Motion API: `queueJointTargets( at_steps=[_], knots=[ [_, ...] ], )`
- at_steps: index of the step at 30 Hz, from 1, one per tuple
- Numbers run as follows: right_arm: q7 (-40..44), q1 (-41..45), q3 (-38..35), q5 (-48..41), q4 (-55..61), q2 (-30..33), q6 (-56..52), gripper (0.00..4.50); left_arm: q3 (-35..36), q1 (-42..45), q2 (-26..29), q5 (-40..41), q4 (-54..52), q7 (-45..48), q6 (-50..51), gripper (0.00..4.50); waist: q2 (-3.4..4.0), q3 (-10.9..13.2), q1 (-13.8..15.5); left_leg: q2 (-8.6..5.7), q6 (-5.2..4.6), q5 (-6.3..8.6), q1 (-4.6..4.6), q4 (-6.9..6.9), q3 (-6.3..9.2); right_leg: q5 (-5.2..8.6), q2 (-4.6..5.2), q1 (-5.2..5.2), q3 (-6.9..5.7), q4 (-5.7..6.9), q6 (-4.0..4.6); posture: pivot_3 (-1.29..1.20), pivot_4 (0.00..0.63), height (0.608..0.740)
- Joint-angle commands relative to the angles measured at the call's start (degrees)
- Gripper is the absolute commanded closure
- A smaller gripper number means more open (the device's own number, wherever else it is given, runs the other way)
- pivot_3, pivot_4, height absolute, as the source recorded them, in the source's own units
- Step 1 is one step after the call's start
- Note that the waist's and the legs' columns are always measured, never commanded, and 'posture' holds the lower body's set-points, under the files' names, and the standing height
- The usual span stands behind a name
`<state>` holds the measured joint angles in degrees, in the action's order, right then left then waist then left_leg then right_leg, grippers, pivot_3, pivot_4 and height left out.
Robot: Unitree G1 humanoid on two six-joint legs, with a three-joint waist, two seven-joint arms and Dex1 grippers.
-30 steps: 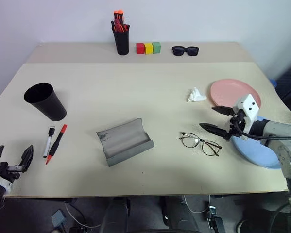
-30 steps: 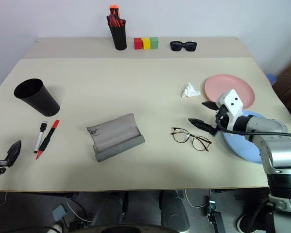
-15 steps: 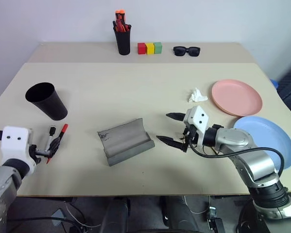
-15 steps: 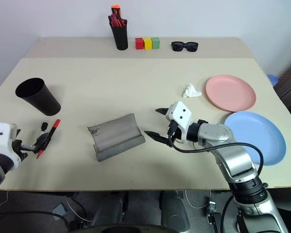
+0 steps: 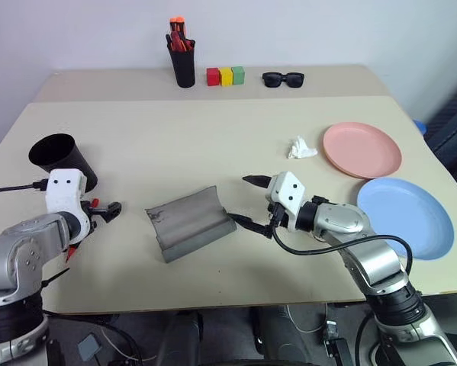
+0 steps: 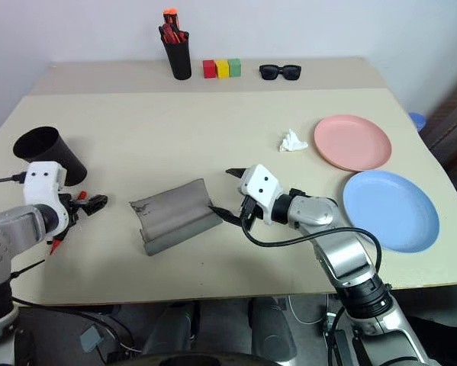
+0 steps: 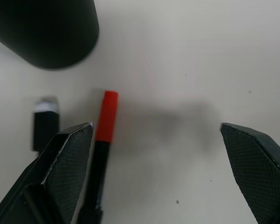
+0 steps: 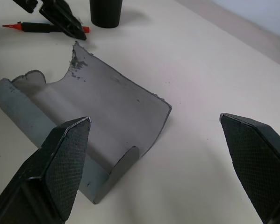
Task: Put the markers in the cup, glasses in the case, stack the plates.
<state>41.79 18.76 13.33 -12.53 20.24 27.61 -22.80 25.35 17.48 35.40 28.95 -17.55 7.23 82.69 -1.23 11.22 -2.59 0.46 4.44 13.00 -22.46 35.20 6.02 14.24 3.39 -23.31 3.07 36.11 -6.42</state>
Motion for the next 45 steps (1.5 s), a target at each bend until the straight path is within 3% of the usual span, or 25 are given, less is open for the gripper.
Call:
queueJointTargets(
  at_steps=[1, 2, 5, 12, 16, 22, 24, 29, 34, 45],
  knots=[
    [-0.8, 0.6, -0.6, -0.2, 3.1, -0.5, -0.4, 0.00, 0.3, 1.7, 0.4, -1.4, 2.5, 0.1, 3.5, 0.03, 0.00, 0.0, 0.0, 0.00, 0.00, 0.00, 0.00, -0.01, 0.00, 0.00, 0.00, 0.00, 0.00, 0.00, -0.01, 0.00, 0.150, 0.740],
    [-0.9, 0.6, -0.7, -0.2, 3.3, -0.5, -0.7, 0.00, 0.1, 1.9, 0.7, -1.9, 3.0, 0.1, 4.0, 0.03, 0.01, 0.0, 0.0, 0.00, 0.00, 0.00, 0.00, -0.01, 0.00, 0.00, 0.00, 0.00, 0.00, 0.00, -0.01, 0.00, 0.150, 0.740],
    [-1.3, 0.5, -0.8, -0.2, 3.9, -0.4, -1.2, 0.00, -0.9, 1.5, 1.7, -3.3, 3.9, 0.3, 3.5, 0.82, 0.01, 0.0, -0.1, 0.00, 0.01, 0.00, 0.02, -0.03, 0.00, -0.01, 0.01, 0.00, 0.01, 0.00, -0.02, 0.00, 0.150, 0.740],
    [-1.2, 1.6, -1.1, -0.8, 3.9, -0.5, -1.8, 0.00, -1.9, 0.9, 1.6, -3.4, -0.1, 4.2, -5.1, 4.35, 0.01, 0.0, 0.1, 0.00, 0.03, -0.02, 0.03, -0.04, -0.01, -0.01, 0.03, 0.00, 0.01, 0.00, -0.01, 0.00, 0.150, 0.740],
    [0.1, 2.7, -2.3, -3.3, 3.6, -1.1, -2.0, 0.00, -0.6, -0.7, 1.9, -3.2, -4.8, 8.4, -16.0, 4.35, -0.01, 0.0, 0.1, 0.00, 0.06, -0.03, 0.00, -0.04, -0.01, 0.06, 0.05, 0.00, 0.01, -0.02, 0.12, 0.00, 0.150, 0.740],
    [2.6, 3.2, -2.9, -7.1, 3.5, -1.8, -1.1, 0.00, 5.5, -0.1, 2.2, 3.3, -12.9, 18.8, -30.9, 4.35, -0.01, 0.0, 0.2, 0.00, 0.06, -0.03, -0.02, -0.06, -0.03, 0.08, 0.07, -0.01, 0.01, -0.03, 0.15, 0.00, 0.150, 0.740],
    [2.5, 4.2, -2.5, -6.8, 2.6, -2.6, -0.6, 0.00, 7.4, 5.2, 0.9, 3.0, -10.4, 15.0, -34.3, 4.35, -0.02, 0.0, 0.4, 0.00, 0.06, -0.03, -0.02, -0.04, -0.03, 0.08, 0.07, 0.00, 0.01, -0.04, 0.15, 0.00, 0.150, 0.740],
    [1.5, 8.2, -1.5, -5.9, 0.1, -5.6, 0.0, 0.00, 2.8, 12.0, 3.1, -14.8, 0.9, 3.3, -53.2, 4.35, -0.01, 0.0, -0.1, -0.01, 0.07, -0.05, 0.06, 0.03, -0.11, 0.01, 0.04, 0.04, 0.08, -0.03, 0.10, 0.00, 0.150, 0.740],
    [1.3, 10.4, -0.3, -5.9, -1.6, -8.5, 0.5, 0.00, 4.0, 17.1, -2.1, -18.5, 11.0, -4.4, -67.3, 4.35, -0.04, 0.0, 0.4, -0.01, 0.08, -0.05, -0.04, -0.04, 0.04, -0.05, 0.03, 0.01, -0.04, -0.03, -0.05, 0.00, 0.150, 0.740],
    [0.5, 9.9, -0.4, -6.1, -1.7, -9.8, 0.6, 0.00, 0.6, 16.2, -4.9, -21.6, 23.0, -6.4, -79.5, 4.35, -0.04, 0.0, 0.2, -0.05, 0.09, -0.06, -0.04, -0.04, 0.04, -0.06, 0.06, 0.00, -0.04, 0.00, -0.09, 0.00, 0.150, 0.740]
  ],
)
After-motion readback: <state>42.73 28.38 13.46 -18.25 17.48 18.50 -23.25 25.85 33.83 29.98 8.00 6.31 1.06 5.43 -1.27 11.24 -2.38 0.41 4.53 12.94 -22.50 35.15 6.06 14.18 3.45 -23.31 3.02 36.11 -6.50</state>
